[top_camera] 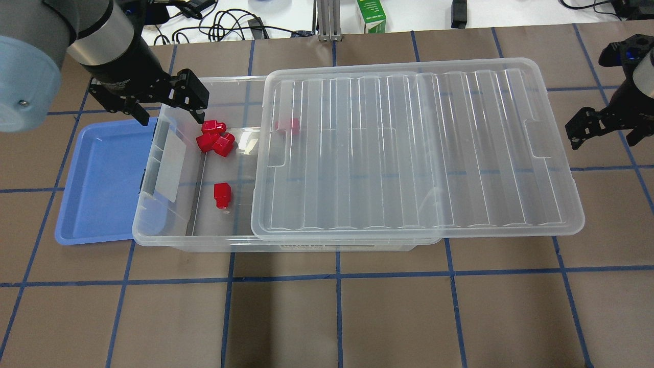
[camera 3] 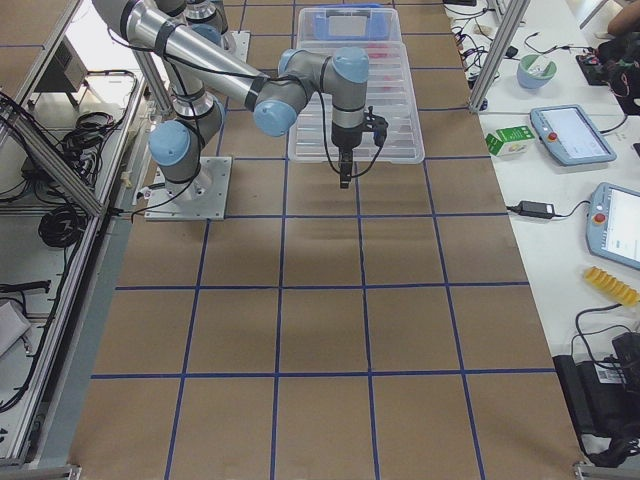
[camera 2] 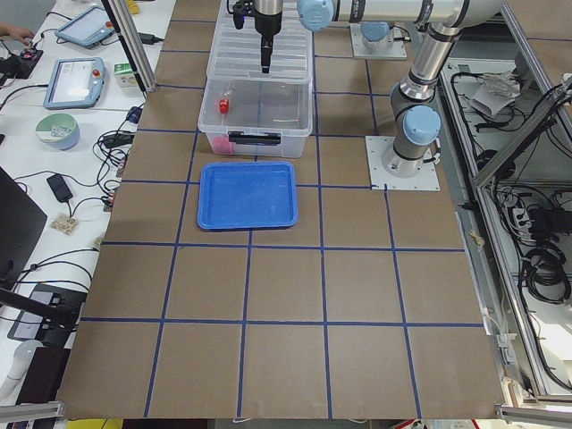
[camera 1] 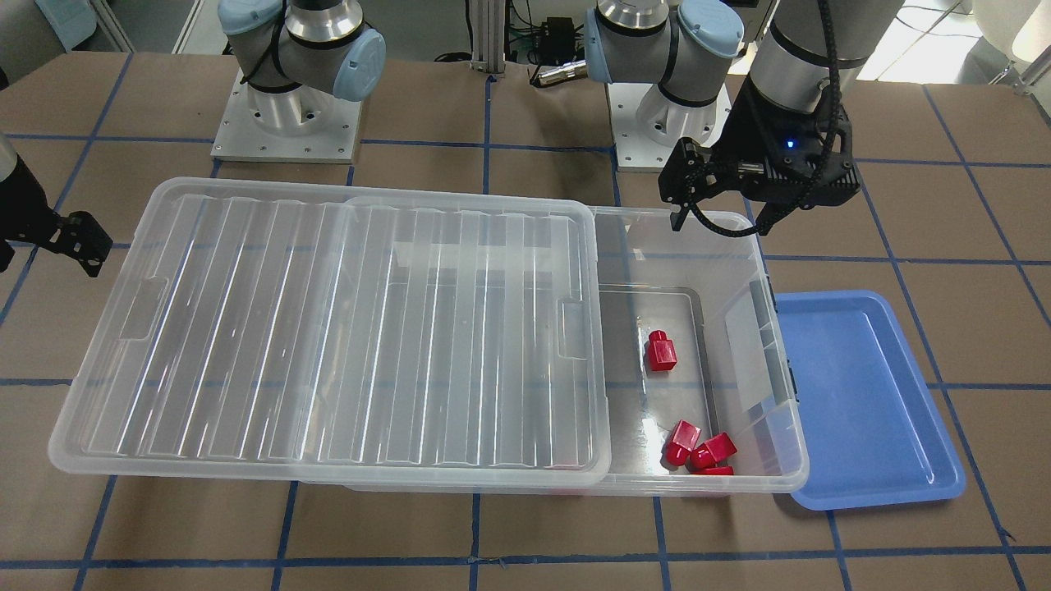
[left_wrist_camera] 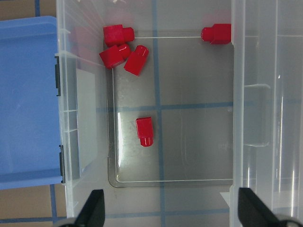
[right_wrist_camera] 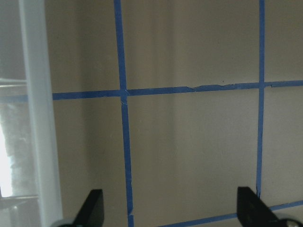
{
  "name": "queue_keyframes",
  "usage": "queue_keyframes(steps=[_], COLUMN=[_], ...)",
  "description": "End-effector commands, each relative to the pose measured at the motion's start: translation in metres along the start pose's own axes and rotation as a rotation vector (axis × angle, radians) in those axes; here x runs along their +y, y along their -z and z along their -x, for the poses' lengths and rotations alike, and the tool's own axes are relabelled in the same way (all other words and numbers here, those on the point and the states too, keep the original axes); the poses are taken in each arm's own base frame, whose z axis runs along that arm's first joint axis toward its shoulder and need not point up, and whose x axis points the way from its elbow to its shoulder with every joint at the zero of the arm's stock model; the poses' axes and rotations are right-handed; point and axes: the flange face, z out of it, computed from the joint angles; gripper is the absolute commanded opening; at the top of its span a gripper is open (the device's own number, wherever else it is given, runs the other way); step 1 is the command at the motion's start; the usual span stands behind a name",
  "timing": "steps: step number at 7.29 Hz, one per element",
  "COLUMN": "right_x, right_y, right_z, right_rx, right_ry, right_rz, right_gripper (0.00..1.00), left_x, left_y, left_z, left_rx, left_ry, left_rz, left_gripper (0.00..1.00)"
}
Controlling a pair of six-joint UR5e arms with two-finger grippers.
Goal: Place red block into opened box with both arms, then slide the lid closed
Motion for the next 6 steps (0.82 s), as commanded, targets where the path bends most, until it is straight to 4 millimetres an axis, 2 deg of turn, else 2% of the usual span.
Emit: queue_keyframes(steps=[1,4,6], right_x=[0.001,-0.005,-0.011], right_y=[-0.015,-0.018,-0.018], right_z=[0.004,0.024,0.052], right_rx=[-0.006,-0.086,-0.106], right_ry=[0.013,0.027,0.052], right_rz=[0.026,0.004,0.0], right_gripper=[1.0,1.0,1.0], left_x=[0.004,0.001,0.001], left_y=[0.003,0.0,0.001], left_z=[0.0,0.001,0.003], left_rx=[0.0,-0.011,-0.031], left_ry=[0.0,0.0,-0.002], left_rz=[-0.004,0.001,-0.003], left_gripper=[1.0,1.0,1.0])
